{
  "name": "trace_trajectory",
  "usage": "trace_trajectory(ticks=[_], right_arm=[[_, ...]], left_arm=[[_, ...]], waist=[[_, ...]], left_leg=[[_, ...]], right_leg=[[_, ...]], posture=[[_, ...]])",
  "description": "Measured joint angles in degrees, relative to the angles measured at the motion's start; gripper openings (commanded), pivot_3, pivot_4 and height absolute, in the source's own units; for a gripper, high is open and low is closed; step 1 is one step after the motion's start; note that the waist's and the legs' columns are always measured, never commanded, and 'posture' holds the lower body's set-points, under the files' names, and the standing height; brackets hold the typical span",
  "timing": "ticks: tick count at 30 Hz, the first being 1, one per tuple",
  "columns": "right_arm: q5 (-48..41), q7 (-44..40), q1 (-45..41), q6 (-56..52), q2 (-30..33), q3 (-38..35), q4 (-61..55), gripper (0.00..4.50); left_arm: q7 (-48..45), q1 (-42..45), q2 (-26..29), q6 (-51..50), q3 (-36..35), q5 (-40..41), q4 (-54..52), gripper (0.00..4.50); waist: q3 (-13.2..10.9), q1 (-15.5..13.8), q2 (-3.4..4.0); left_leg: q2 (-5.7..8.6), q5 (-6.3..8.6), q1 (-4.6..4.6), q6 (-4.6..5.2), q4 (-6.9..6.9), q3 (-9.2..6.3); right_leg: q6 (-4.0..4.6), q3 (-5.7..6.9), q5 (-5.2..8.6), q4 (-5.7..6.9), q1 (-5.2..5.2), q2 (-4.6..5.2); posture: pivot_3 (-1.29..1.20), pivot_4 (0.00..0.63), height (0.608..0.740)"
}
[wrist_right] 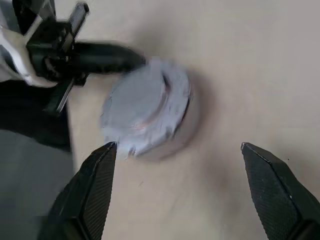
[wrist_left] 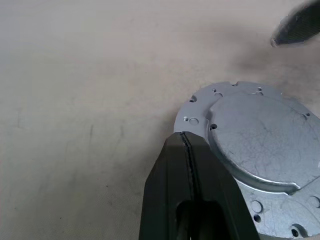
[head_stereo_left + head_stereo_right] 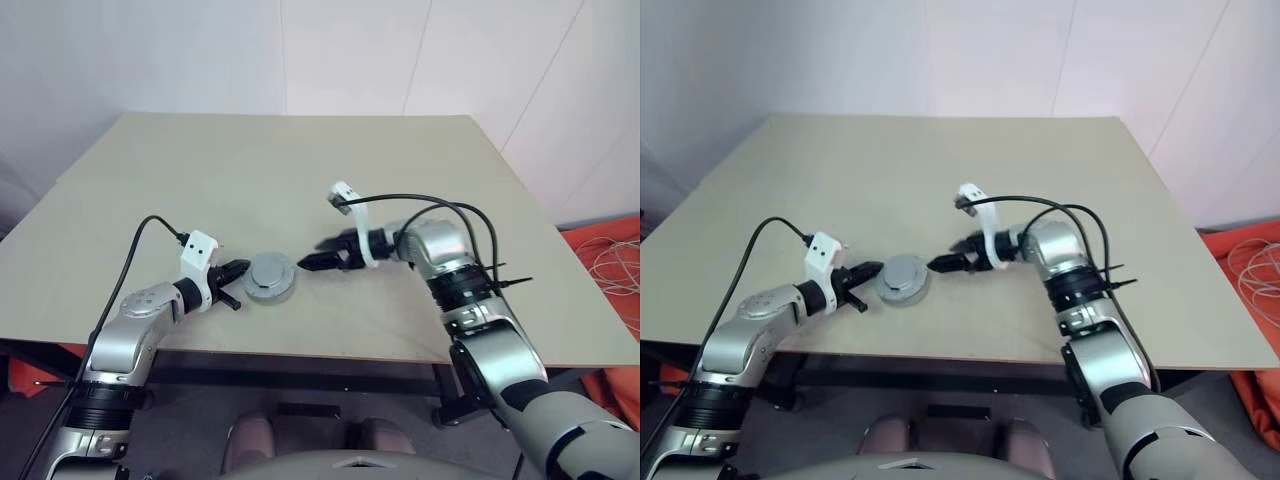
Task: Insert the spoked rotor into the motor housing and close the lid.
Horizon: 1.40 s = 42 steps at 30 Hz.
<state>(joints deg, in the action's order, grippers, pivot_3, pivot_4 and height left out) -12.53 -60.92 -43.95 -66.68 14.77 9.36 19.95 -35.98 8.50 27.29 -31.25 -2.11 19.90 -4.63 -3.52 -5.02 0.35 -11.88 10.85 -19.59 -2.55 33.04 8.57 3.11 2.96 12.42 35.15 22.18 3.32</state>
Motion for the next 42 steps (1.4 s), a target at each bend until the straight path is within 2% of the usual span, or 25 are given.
trace_trajectory(ticks=[3, 7, 13, 19, 25, 29, 35, 36, 42], right_arm=[[-4.3, 3.0, 1.9, -13.9, -1.2, -4.4, -1.0, 4.48], [-6.5, 10.1, 1.8, -21.9, -6.7, -13.6, 0.1, 4.48], [-7.1, 20.4, -0.3, -22.6, -13.8, -24.7, 7.8, 4.48], [-9.0, 25.7, -3.1, -19.1, -15.5, -30.0, 15.7, 4.48], [-11.1, 28.9, -3.9, -16.3, -16.2, -32.2, 19.2, 4.48], [-12.0, 31.4, -4.0, -15.0, -16.8, -33.3, 20.6, 3.53], [-13.2, 33.6, -4.0, -14.2, -18.0, -33.9, 21.5, 1.35], [-14.1, 33.6, -4.0, -14.0, -18.0, -34.1, 21.3, 1.19], [-15.9, 34.6, -4.1, -14.7, -17.9, -34.5, 21.3, 1.17]], left_arm=[[-0.2, 0.0, 0.3, 0.0, 0.0, 0.0, -0.1, 0.00], [-0.6, -0.1, 0.3, -0.1, 0.1, 0.1, -0.1, 0.00], [-0.9, -0.3, 0.3, -0.3, 0.1, 0.1, -0.4, 0.00], [-1.0, -1.0, 0.6, -0.5, -0.2, 0.3, -0.9, 0.00], [-1.0, -1.8, 0.6, -0.5, -0.5, 0.4, -1.1, 0.00], [-1.0, -1.8, 0.6, -0.7, -0.5, 0.5, -1.0, 0.00], [-1.0, -1.8, 0.7, -0.8, -0.7, 0.6, -0.9, 0.00], [-0.9, -1.8, 0.7, -0.9, -0.9, 0.6, -0.9, 0.00], [0.2, -1.7, -0.7, -1.9, -2.6, 1.9, -0.8, 0.00]], waist=[[0.0, -0.1, 0.03], [0.0, -0.4, 0.05], [0.0, -0.5, 0.06], [0.1, -0.4, 0.12], [0.1, -0.4, 0.17], [0.1, -0.4, 0.17], [0.1, -0.5, 0.18], [0.1, -0.4, 0.19], [0.1, -0.4, 0.21]], left_leg=[[-0.01, -0.02, -0.02, -0.03, -0.03, 0.02], [-0.01, -0.09, 0.01, -0.16, -0.09, 0.03], [0.01, -0.21, 0.02, -0.36, -0.18, 0.02], [0.00, -0.32, 0.29, -0.55, -0.43, 0.04], [0.01, -0.34, 0.62, -0.57, -0.74, 0.02], [0.02, -0.35, 0.63, -0.59, -0.77, 0.02], [0.02, -0.35, 0.51, -0.60, -0.78, 0.02], [0.02, -0.35, 0.52, -0.59, -0.78, 0.03], [0.00, -0.42, 0.31, -0.72, -0.90, 0.04]], right_leg=[[-0.01, 0.00, 0.00, 0.00, 0.06, -0.03], [-0.04, 0.00, 0.02, 0.02, 0.12, -0.02], [-0.04, 0.00, 0.02, 0.00, 0.12, 0.01], [-0.04, 0.00, 0.02, -0.01, 0.03, -0.01], [-0.06, 0.02, 0.04, -0.21, -0.07, -0.02], [-0.07, 0.03, 0.03, -0.29, -0.04, -0.02], [-0.06, 0.03, 0.03, -0.29, -0.01, -0.02], [-0.06, 0.03, 0.03, -0.29, 0.00, -0.02], [-0.02, 0.07, 0.01, -0.27, 0.21, -0.06]], posture=[[0.00, 0.000, 0.740], [0.00, 0.000, 0.740], [0.00, 0.000, 0.740], [0.00, 0.000, 0.740], [0.00, 0.000, 0.740], [0.00, 0.000, 0.740], [0.00, 0.000, 0.740], [0.00, 0.000, 0.740], [0.00, 0.000, 0.740]])
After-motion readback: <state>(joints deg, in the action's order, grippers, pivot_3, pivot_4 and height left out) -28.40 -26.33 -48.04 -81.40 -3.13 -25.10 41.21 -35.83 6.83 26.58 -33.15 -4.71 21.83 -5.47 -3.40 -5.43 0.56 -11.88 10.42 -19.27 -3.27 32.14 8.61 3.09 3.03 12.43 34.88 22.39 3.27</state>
